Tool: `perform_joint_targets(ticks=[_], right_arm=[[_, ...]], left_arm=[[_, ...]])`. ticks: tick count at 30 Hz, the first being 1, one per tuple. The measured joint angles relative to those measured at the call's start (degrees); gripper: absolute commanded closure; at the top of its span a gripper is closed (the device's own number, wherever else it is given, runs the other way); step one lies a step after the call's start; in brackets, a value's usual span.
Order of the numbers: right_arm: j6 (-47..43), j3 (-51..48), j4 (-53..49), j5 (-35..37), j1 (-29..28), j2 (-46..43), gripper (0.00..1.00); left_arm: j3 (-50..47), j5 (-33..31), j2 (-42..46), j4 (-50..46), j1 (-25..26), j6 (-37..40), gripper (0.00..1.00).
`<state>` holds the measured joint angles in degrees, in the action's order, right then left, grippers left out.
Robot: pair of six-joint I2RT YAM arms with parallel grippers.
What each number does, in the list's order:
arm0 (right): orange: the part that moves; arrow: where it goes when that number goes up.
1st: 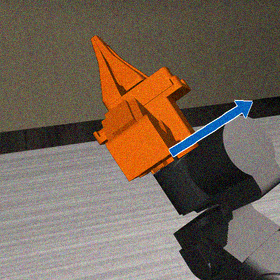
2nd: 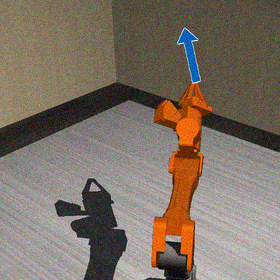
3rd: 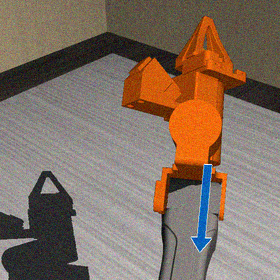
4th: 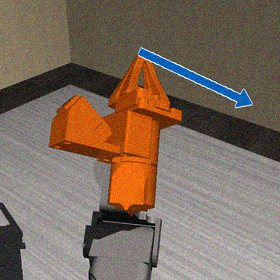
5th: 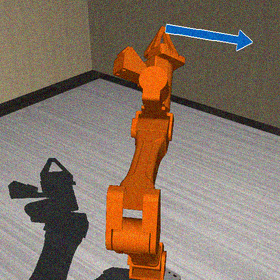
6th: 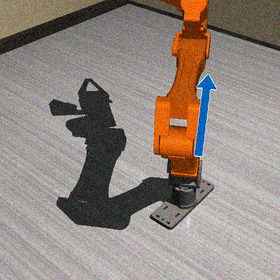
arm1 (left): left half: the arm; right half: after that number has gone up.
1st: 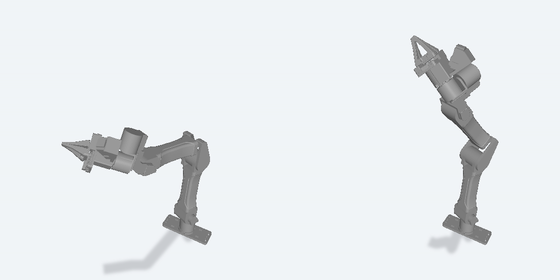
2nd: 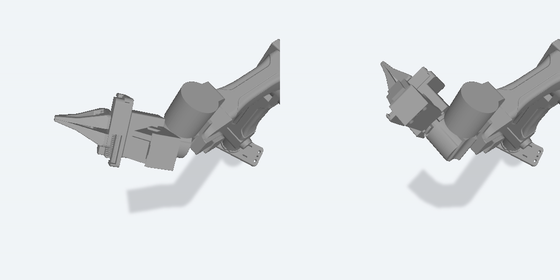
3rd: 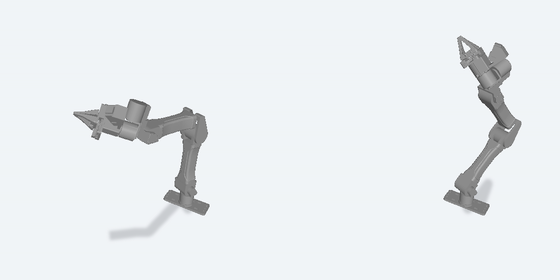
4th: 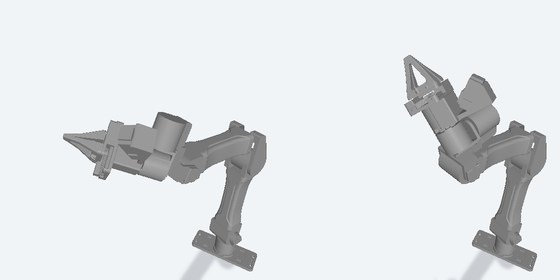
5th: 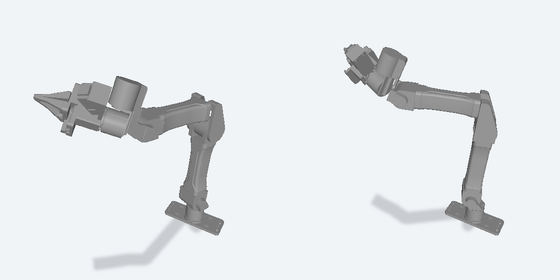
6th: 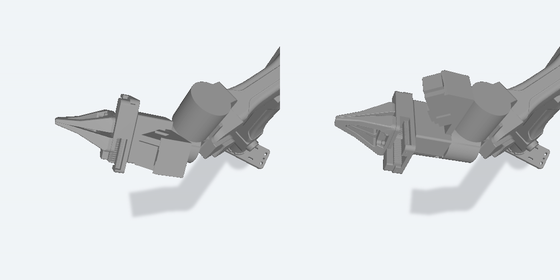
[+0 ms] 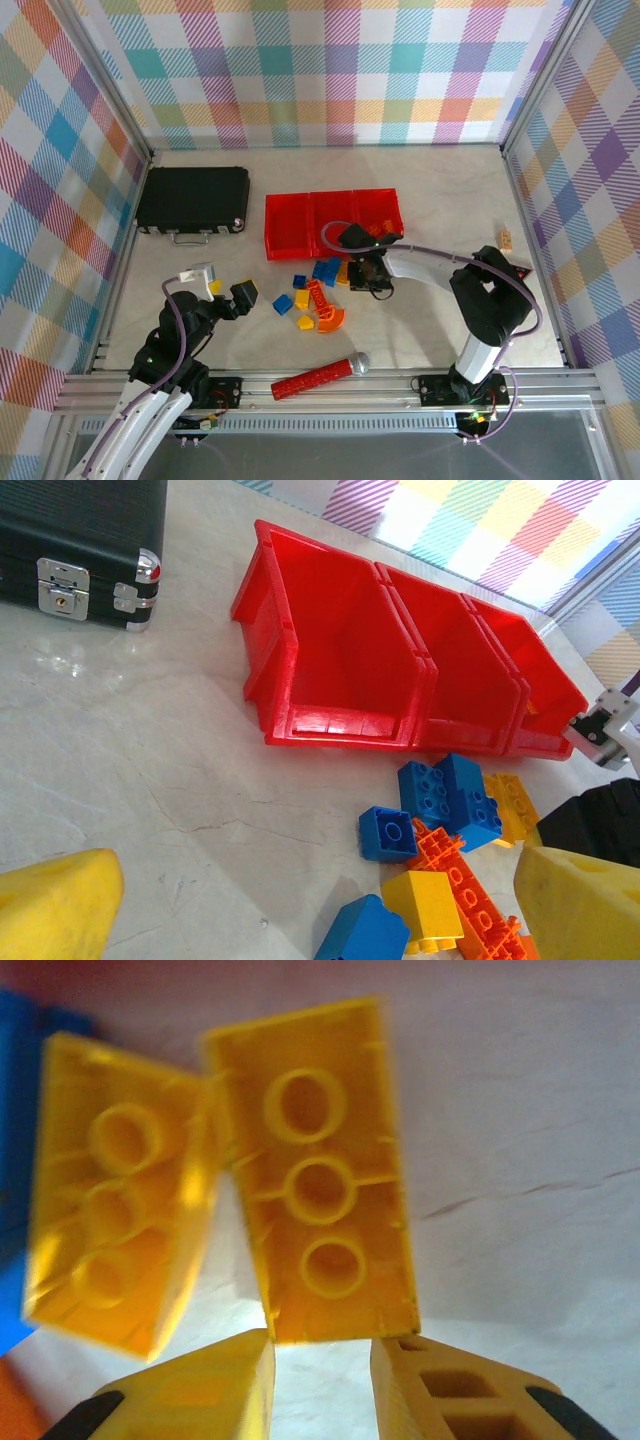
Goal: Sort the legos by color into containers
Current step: Move the lego to the center of the table, then pick up the lego from the center of the table.
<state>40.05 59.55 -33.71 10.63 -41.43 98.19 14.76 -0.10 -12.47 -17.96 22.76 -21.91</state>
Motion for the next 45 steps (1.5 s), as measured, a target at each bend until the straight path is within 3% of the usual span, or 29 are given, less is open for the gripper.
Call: perform_joint_targets(ticks=[7, 12, 19, 31, 45], right_arm=[[-1.62, -1.38, -1.14, 3.02, 4.81, -1.46, 0.64], [-7.21, -1.36, -3.17, 2.67, 5.25, -4.33, 0.43], [-21.9, 0.76, -5.57, 1.07, 5.22, -5.7, 0.28], [-39.01, 7.45, -6.4, -7.72, 8.98, -1.36, 0.23], [-43.78, 8.44, -4.57, -10.62, 11.15, 3.69, 0.23]], left_arm=[[0.0, 0.0, 0.24, -0.11, 0.0, 0.0, 0.0], [0.0, -0.02, 0.24, -0.11, 0.0, 0.0, 0.0], [0.0, 0.0, 0.24, -0.11, 0.0, 0.0, 0.0], [0.0, -0.17, 0.35, -0.13, 0.0, 0.0, 0.0], [0.0, -0.48, 0.35, -0.11, 0.0, 0.0, 0.0]])
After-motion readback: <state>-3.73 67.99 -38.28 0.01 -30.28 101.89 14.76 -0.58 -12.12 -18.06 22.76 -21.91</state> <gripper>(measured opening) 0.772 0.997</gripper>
